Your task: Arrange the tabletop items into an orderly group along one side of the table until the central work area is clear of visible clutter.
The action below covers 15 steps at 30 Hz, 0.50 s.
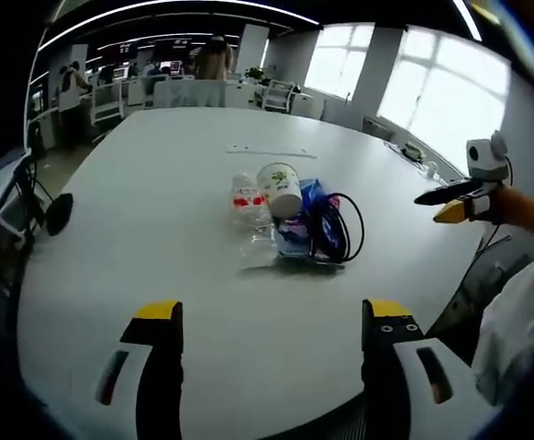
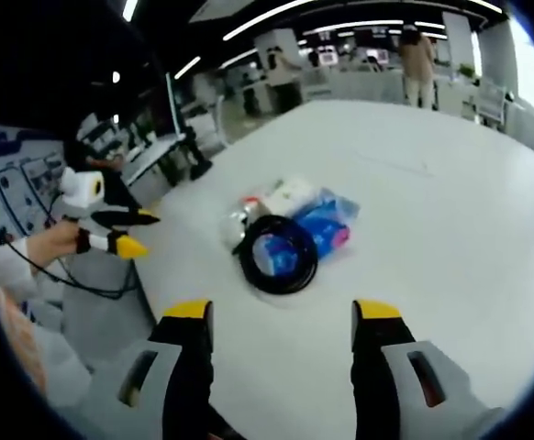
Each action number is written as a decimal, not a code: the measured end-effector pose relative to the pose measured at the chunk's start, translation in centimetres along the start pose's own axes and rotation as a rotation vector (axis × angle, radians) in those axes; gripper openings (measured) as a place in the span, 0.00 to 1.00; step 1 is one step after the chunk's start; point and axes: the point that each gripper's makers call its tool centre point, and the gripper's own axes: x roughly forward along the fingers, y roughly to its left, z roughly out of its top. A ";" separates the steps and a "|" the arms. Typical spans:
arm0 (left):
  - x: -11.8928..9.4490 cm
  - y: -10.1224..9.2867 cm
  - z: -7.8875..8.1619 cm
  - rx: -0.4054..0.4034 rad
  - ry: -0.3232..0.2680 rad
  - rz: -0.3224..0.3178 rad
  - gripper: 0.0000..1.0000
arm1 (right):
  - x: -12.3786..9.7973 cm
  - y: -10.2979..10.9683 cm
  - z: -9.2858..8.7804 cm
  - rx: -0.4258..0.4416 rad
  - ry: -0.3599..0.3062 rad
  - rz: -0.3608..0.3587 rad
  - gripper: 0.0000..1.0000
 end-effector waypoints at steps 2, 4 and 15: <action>0.0 0.1 -0.1 -0.007 -0.003 -0.003 0.81 | 0.3 -0.1 0.6 -0.010 -0.004 -0.004 0.60; 0.0 0.0 -0.2 -0.014 -0.006 -0.003 0.81 | 0.7 -0.1 1.2 -0.020 -0.004 0.002 0.60; 0.1 -0.6 -1.4 -0.050 -0.008 -0.016 0.80 | 2.5 -0.4 4.4 -0.123 -0.008 0.004 0.59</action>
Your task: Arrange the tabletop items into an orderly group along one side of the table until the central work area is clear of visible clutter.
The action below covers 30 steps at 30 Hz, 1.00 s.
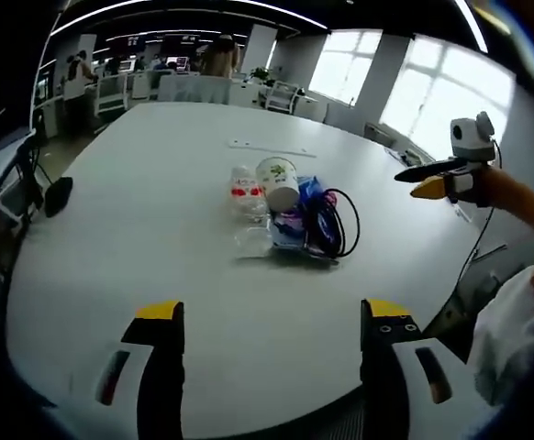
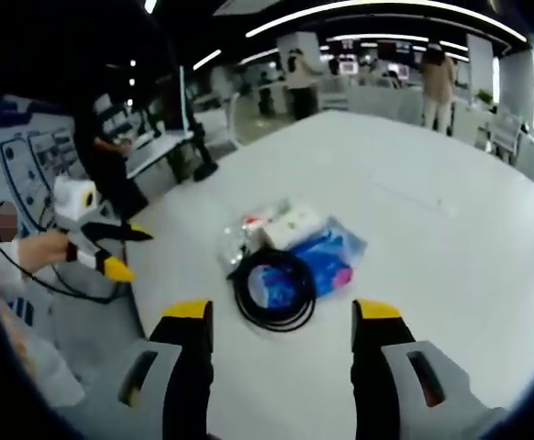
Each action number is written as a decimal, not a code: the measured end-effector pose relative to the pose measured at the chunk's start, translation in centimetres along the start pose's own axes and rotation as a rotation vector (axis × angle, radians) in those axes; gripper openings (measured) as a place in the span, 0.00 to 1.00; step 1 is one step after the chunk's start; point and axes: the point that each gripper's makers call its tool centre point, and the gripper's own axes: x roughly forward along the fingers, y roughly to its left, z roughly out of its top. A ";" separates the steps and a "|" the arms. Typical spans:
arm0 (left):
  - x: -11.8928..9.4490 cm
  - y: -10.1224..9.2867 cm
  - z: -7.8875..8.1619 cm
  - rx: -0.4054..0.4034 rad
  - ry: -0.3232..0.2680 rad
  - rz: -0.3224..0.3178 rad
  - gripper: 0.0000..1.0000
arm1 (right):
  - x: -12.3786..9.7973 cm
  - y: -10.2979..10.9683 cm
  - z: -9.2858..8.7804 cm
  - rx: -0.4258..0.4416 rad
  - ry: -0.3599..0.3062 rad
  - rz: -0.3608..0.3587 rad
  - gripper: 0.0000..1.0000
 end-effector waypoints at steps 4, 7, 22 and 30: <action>-0.2 -0.1 -0.4 -0.007 0.001 -0.001 0.80 | 0.9 -0.2 0.9 -0.043 0.003 0.001 0.59; -0.3 -0.2 -0.5 -0.017 -0.002 -0.001 0.79 | 1.6 -0.4 1.2 -0.071 0.013 -0.003 0.59; -0.3 -0.5 -1.2 -0.057 -0.018 -0.001 0.79 | 6.2 -0.7 3.8 -0.136 0.033 0.024 0.60; -0.4 -0.4 -1.2 -0.067 -0.030 0.004 0.79 | 7.7 -1.0 4.7 -0.159 0.040 0.025 0.62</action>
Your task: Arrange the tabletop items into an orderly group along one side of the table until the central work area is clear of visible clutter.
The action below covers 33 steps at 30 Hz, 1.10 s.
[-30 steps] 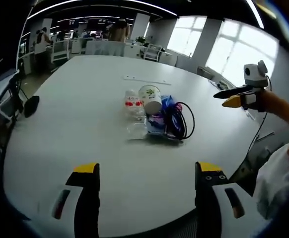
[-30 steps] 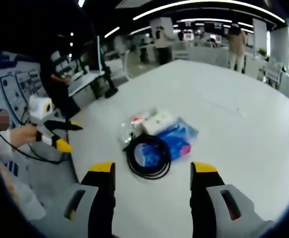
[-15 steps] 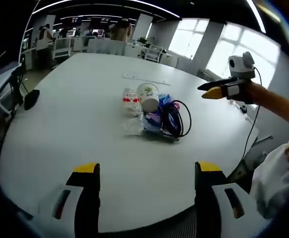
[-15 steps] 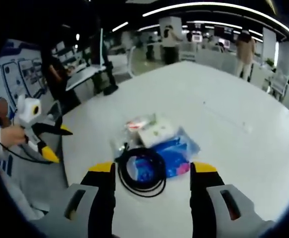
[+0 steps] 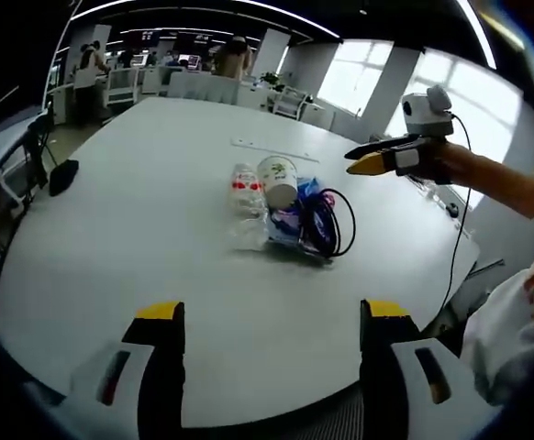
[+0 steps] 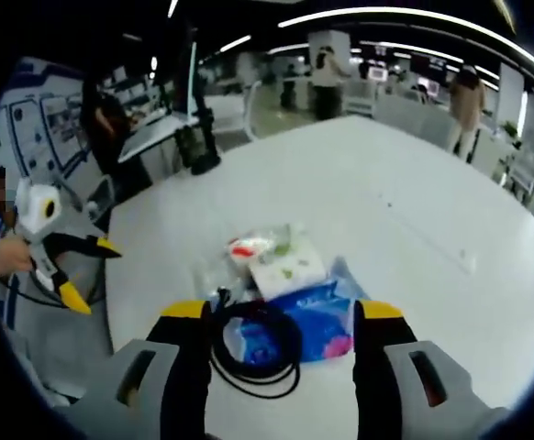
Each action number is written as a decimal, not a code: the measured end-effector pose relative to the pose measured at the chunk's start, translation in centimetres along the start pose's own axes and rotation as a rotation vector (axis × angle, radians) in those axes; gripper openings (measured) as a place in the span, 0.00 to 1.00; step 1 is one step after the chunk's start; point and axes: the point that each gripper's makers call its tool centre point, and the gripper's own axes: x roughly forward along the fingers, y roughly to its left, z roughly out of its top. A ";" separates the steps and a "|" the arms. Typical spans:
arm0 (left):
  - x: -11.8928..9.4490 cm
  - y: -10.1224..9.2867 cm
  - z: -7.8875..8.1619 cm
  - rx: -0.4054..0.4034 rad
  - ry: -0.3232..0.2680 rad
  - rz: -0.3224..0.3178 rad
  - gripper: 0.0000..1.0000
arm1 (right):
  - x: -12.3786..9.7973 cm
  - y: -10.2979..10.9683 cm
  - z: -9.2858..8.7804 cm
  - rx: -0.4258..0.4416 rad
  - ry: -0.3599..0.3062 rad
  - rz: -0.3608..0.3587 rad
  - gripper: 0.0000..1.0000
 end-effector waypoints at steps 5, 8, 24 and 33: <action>-0.1 -0.1 0.1 0.006 -0.003 -0.002 0.79 | 1.1 -0.4 0.2 -0.010 0.015 -0.004 0.64; -0.3 0.0 0.2 0.013 -0.001 0.001 0.79 | 1.6 -0.4 0.2 -0.019 0.023 -0.003 0.65; 0.2 -1.6 0.0 0.014 0.007 -0.031 0.80 | 6.3 -0.4 0.4 -0.185 0.085 0.020 0.68; 0.3 -1.8 -0.5 0.000 0.009 -0.038 0.80 | 8.3 -0.8 0.1 -0.244 0.103 0.035 0.68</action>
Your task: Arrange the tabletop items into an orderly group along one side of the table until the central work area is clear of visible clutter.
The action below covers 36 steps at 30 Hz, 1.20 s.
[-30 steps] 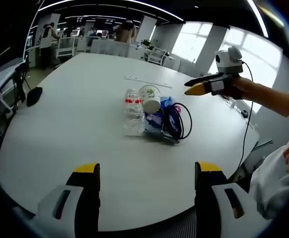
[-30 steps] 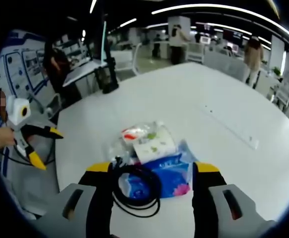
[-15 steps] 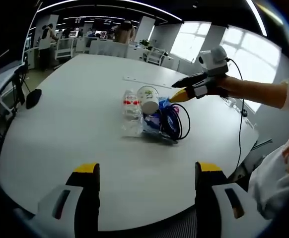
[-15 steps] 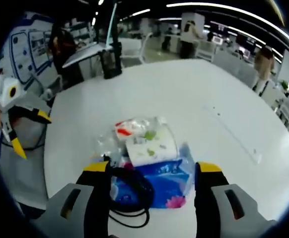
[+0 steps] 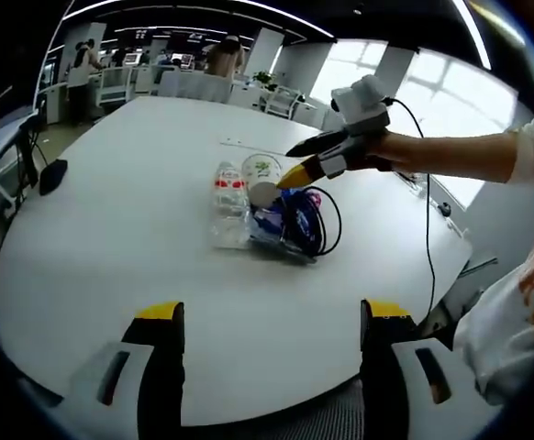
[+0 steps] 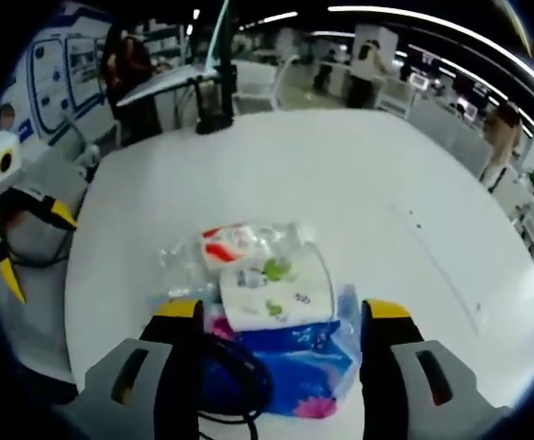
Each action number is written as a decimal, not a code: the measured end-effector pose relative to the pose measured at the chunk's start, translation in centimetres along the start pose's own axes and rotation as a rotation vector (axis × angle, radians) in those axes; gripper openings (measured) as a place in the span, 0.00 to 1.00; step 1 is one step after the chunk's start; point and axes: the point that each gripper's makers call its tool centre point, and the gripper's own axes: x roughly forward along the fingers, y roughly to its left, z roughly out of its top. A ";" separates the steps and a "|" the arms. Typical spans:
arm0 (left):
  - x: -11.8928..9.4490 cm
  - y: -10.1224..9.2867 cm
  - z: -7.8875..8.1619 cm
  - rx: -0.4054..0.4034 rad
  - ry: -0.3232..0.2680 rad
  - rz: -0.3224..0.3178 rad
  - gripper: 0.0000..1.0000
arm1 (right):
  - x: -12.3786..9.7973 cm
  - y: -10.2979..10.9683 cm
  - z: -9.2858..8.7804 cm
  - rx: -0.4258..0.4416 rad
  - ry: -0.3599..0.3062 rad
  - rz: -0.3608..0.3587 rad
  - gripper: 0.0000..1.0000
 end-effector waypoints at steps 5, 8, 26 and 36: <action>-0.3 0.3 0.0 -0.009 -0.004 0.008 0.80 | 0.6 -0.4 -0.2 -0.028 0.015 -0.001 0.68; -0.4 0.4 0.1 -0.018 -0.009 0.012 0.79 | 1.1 -0.6 -0.4 -0.026 0.021 0.001 0.67; -0.4 0.5 0.5 -0.038 -0.015 0.014 0.79 | 2.8 -0.2 -0.9 -0.068 0.037 -0.016 0.57; -0.2 0.4 1.0 -0.049 -0.026 0.005 0.79 | 1.2 0.1 1.2 -0.207 -0.047 -0.063 0.57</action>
